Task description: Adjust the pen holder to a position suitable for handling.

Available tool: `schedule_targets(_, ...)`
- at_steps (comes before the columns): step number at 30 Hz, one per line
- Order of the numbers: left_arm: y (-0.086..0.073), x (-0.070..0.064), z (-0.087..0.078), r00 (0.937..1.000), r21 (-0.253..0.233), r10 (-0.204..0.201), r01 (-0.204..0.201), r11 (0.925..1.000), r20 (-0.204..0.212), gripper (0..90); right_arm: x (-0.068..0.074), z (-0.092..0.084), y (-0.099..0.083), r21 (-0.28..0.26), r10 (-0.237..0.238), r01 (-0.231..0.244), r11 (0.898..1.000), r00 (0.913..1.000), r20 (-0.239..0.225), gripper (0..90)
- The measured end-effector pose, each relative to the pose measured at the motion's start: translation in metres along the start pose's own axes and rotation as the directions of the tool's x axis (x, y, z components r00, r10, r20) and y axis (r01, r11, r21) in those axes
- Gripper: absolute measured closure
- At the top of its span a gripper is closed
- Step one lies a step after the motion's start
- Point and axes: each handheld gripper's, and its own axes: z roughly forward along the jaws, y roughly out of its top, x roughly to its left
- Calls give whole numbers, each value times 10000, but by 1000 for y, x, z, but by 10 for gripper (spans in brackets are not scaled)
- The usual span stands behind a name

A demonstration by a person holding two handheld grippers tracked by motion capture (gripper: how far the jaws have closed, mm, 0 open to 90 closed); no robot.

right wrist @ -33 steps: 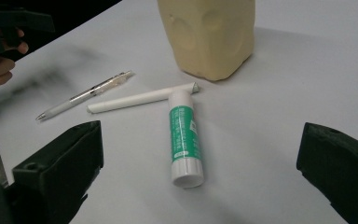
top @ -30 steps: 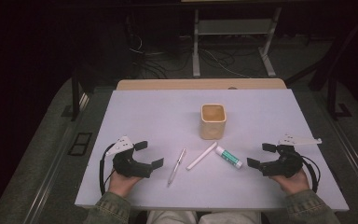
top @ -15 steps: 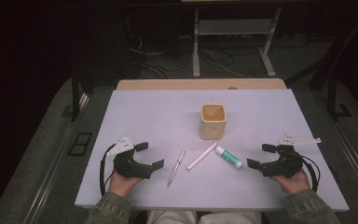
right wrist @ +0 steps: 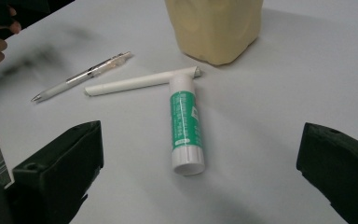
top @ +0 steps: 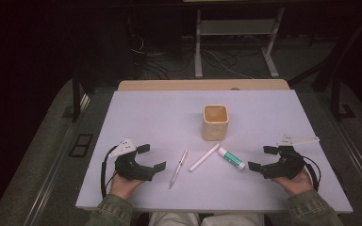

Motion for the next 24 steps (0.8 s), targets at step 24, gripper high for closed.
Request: schedule_targets(24, 0, 0, -1, 9999, -70, -73, 72, 9999, -96, 0, -4, 5, 30, 711, -300, 318, 9970, 9992, -256, 2)
